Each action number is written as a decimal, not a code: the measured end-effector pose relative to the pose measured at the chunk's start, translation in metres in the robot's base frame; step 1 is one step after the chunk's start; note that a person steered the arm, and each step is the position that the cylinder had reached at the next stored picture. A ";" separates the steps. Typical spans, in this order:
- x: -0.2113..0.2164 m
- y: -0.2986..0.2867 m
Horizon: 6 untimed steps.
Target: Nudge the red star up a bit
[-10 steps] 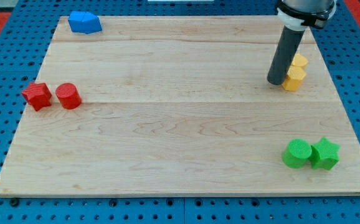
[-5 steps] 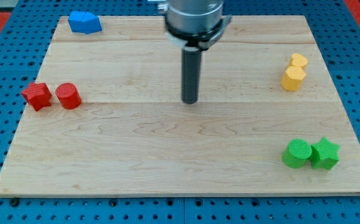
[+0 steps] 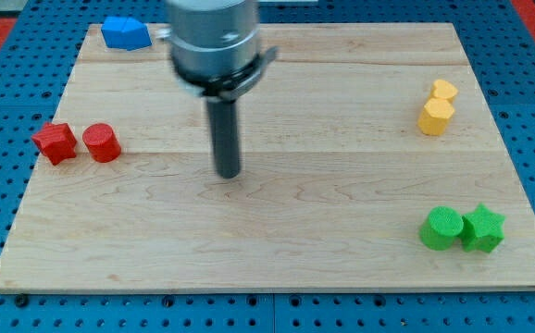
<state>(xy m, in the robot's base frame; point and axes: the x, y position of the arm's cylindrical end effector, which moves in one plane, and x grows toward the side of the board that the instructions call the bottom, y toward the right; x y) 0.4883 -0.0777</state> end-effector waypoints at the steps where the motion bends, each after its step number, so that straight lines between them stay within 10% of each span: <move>1: 0.021 -0.092; 3: 0.045 -0.226; 6: -0.030 -0.227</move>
